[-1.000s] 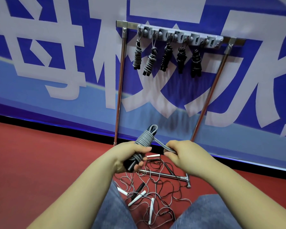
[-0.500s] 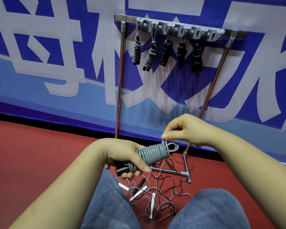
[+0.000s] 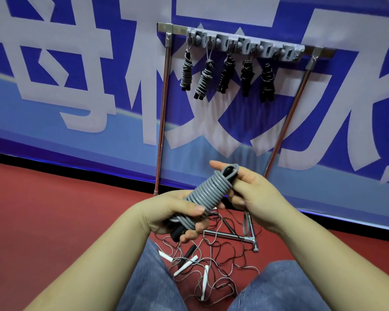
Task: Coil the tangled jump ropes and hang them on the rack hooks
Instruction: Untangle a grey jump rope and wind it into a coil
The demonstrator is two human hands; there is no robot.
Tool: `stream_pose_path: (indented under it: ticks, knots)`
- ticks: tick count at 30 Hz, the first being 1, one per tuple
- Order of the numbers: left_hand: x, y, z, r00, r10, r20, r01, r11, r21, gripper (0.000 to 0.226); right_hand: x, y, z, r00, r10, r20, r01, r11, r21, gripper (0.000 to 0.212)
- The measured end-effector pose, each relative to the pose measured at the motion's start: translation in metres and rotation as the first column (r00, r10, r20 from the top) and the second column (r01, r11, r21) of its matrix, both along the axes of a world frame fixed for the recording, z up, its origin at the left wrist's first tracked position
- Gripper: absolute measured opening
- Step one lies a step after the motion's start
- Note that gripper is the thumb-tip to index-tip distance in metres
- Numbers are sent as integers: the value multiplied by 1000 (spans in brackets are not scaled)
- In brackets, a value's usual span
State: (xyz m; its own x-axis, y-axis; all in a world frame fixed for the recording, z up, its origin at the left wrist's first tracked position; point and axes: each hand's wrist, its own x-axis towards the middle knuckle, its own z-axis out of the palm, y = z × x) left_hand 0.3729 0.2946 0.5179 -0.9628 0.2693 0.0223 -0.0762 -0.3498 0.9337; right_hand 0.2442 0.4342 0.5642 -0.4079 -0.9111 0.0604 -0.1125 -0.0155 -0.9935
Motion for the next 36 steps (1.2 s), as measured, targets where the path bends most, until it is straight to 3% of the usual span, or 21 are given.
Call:
stream_pose_path:
  ticks: [4,6,9,11,13,17,20,23,25,28,30,31,33,36]
  knots:
    - [-1,-2,-7,1000,-11,-26,13,998,65,42,4,5,2,994,61,95,-54,996,-70,35]
    - [-1,-1,-10,999,-9,-38,12,996,84,43,6,9,4,996,84,-30,-86,995,-45,30]
    - [-3,4,-10,997,72,-20,-70,995,76,46,7,11,4,958,-2,-288,-3,1000,-16,24]
    - [-5,8,-6,982,187,18,-187,982,6,52,5,10,1,919,-117,-375,103,993,-59,18]
    - [-7,12,-1,950,310,30,-303,942,-141,43,2,9,-5,879,-225,-421,210,974,-83,18]
    - [-11,19,4,854,520,5,-468,773,-429,23,-7,6,-21,809,-334,-484,361,932,-40,30]
    - [-15,24,-1,807,590,-27,-530,702,-476,20,-8,3,-26,787,-354,-505,400,916,-19,35]
    - [-16,27,-1,809,587,19,-534,748,-394,16,-7,-1,-29,781,-358,-511,407,913,-18,39]
    - [-15,28,2,840,535,88,-495,824,-276,17,-6,-3,-28,853,-310,-420,346,938,9,40]
    - [-14,27,7,880,433,197,-428,901,-72,24,-8,-2,-24,984,-176,10,176,983,44,35]
    - [-14,26,12,877,403,262,-423,906,22,26,-9,0,-26,959,-92,269,92,996,11,28]
    - [-14,24,14,866,405,294,-443,893,77,26,-10,0,-29,949,-66,307,66,998,13,27]
    - [-15,20,17,834,426,350,-501,850,160,24,-10,0,-37,967,-56,250,42,997,61,30]
    - [-17,18,12,800,501,330,-528,849,-10,20,-10,0,-43,987,-124,-100,139,978,157,30]
